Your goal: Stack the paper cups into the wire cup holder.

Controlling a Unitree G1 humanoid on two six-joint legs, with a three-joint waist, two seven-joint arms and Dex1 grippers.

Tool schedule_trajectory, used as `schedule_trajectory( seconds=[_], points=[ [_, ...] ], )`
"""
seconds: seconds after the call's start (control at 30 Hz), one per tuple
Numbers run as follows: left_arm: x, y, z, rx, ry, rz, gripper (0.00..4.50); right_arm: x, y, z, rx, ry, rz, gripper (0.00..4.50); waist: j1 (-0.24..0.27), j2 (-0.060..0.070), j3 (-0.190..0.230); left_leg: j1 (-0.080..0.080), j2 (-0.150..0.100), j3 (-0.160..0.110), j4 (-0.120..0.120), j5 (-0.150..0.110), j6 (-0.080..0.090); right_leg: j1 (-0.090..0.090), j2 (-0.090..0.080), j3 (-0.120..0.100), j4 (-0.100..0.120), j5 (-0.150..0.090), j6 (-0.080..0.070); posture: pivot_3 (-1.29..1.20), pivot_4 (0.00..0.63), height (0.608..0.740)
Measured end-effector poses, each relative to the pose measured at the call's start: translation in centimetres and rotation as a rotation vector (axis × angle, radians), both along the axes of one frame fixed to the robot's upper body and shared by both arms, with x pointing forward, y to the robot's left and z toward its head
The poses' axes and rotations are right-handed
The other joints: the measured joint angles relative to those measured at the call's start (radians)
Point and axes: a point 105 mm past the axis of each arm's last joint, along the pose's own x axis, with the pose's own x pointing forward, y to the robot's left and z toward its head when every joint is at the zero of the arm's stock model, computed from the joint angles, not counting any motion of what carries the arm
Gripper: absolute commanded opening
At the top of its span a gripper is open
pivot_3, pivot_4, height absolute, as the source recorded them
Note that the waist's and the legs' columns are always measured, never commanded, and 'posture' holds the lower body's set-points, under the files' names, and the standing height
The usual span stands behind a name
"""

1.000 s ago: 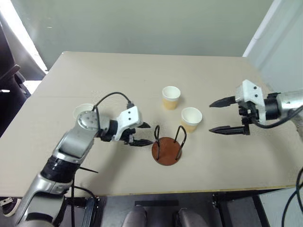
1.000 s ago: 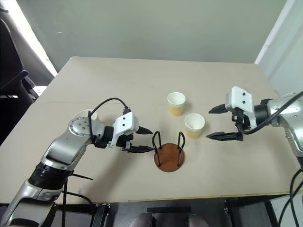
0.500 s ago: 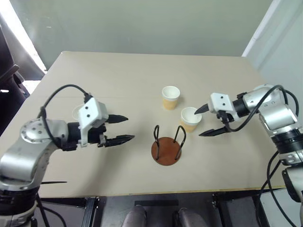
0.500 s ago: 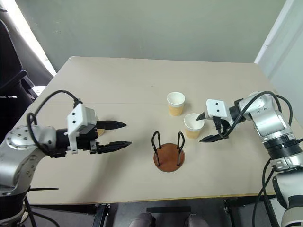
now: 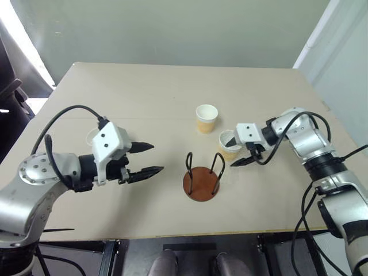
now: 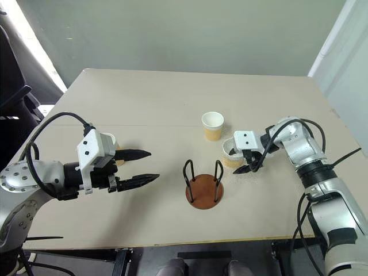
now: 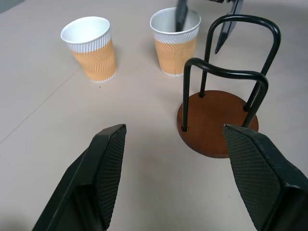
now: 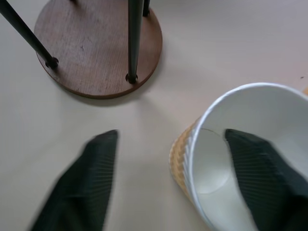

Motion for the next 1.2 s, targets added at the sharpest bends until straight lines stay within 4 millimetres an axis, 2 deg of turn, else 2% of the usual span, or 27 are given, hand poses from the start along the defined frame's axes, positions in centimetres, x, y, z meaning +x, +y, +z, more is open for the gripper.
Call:
schedule_trajectory(
  seconds=[0.17, 0.2, 0.3, 0.4, 0.47, 0.6, 0.67, 0.7, 0.73, 0.8, 0.87, 0.97, 1.2],
  points=[
    [0.1, 0.1, 0.0, 0.005, -0.002, 0.011, 3.43, 0.0, 0.0, 0.1, -0.008, -0.007, 0.005, 0.17, 0.000, 0.000, 0.000, 0.000, 0.001, 0.000, 0.000, -0.001, -0.002, 0.000, 0.001, 0.000, 0.000, -0.001, -0.001, 0.00, 0.150, 0.740],
    [0.1, 0.2, 0.0, 0.005, -0.002, 0.011, 3.43, 0.0, 0.0, 0.2, -0.010, -0.009, 0.007, 0.03, 0.000, 0.000, 0.000, 0.000, 0.001, 0.000, 0.000, -0.001, -0.002, -0.001, 0.001, 0.000, 0.000, -0.001, -0.001, 0.00, 0.150, 0.740],
    [0.3, 0.2, 0.0, 0.002, -0.007, 0.011, 3.43, -0.3, -0.4, 0.8, -0.017, -0.016, 0.011, 0.03, 0.001, 0.000, 0.000, 0.000, 0.001, 0.000, 0.000, -0.001, -0.002, -0.001, 0.001, 0.000, 0.000, -0.001, -0.001, 0.00, 0.150, 0.740],
    [0.6, 0.6, 0.1, 0.004, -0.012, 0.020, 3.43, -0.8, -1.0, 2.4, 0.018, -0.005, 0.012, 0.03, 0.001, 0.000, 0.000, 0.000, 0.001, 0.001, 0.000, -0.001, -0.002, -0.001, 0.001, 0.000, 0.000, -0.001, -0.002, 0.00, 0.150, 0.740],
    [0.7, 0.8, 0.1, 0.007, -0.013, 0.025, 3.43, -1.4, -1.2, 4.6, 0.064, -0.007, 0.020, 0.03, 0.000, 0.001, 0.000, 0.000, 0.001, 0.001, -0.001, -0.001, -0.002, -0.001, 0.001, 0.000, 0.000, -0.001, -0.002, 0.00, 0.150, 0.740],
    [0.9, 1.1, 0.1, 0.010, -0.018, 0.026, 3.43, -2.4, -0.6, 11.9, 0.206, -0.109, 0.060, 0.03, -0.001, 0.002, 0.001, 0.000, 0.002, 0.003, -0.003, -0.001, -0.003, -0.003, 0.002, 0.001, 0.001, -0.002, -0.004, 0.00, 0.150, 0.740],
    [1.0, 1.0, -0.2, 0.012, -0.008, 0.021, 3.43, -3.3, 0.5, 15.0, 0.308, -0.135, 0.101, 0.03, -0.002, 0.002, 0.001, 0.001, 0.003, 0.003, -0.004, 0.000, -0.004, -0.004, 0.003, 0.001, 0.001, -0.003, -0.005, 0.00, 0.150, 0.740],
    [1.0, 0.9, -0.3, 0.013, -0.005, 0.012, 3.43, -4.2, 1.8, 16.5, 0.391, -0.122, 0.149, 0.03, -0.004, 0.002, 0.001, 0.001, 0.003, 0.003, -0.005, 0.000, -0.005, -0.005, 0.003, 0.001, 0.002, -0.003, -0.006, 0.00, 0.150, 0.740],
    [1.1, 0.6, -0.3, 0.014, -0.007, 0.001, 3.43, -5.1, 2.8, 17.1, 0.427, -0.107, 0.191, 0.03, -0.006, 0.002, 0.001, 0.001, 0.003, 0.003, -0.006, 0.001, -0.006, -0.005, 0.004, 0.001, 0.003, -0.004, -0.007, 0.00, 0.150, 0.740],
    [1.1, 0.3, -0.2, 0.015, -0.013, -0.014, 3.43, -7.2, 4.5, 16.9, 0.439, -0.061, 0.278, 0.03, -0.006, 0.001, 0.000, 0.001, 0.003, 0.002, -0.007, 0.001, -0.007, -0.005, 0.006, 0.000, 0.002, -0.004, -0.008, 0.00, 0.150, 0.740],
    [1.2, 0.3, -0.2, 0.014, -0.012, -0.012, 3.43, -8.2, 5.2, 15.3, 0.419, 0.005, 0.303, 0.03, -0.005, 0.001, 0.001, 0.001, 0.004, 0.000, -0.007, 0.002, -0.008, -0.005, 0.006, 0.000, 0.003, -0.004, -0.008, 0.00, 0.150, 0.740],
    [1.4, 0.3, -0.3, 0.013, -0.007, -0.013, 3.43, -8.7, 5.7, 13.2, 0.400, 0.080, 0.297, 0.03, -0.002, 0.001, 0.001, 0.001, 0.004, -0.002, -0.006, 0.002, -0.008, -0.005, 0.006, 0.000, 0.004, -0.004, -0.008, 0.00, 0.150, 0.740],
    [1.4, 0.1, -0.4, 0.015, -0.006, -0.022, 3.43, -9.0, 5.8, 11.6, 0.340, 0.100, 0.295, 0.03, -0.005, 0.001, 0.001, 0.001, 0.004, -0.002, -0.006, 0.002, -0.008, -0.005, 0.006, 0.000, 0.007, -0.004, -0.008, 0.00, 0.150, 0.740]
  ],
)
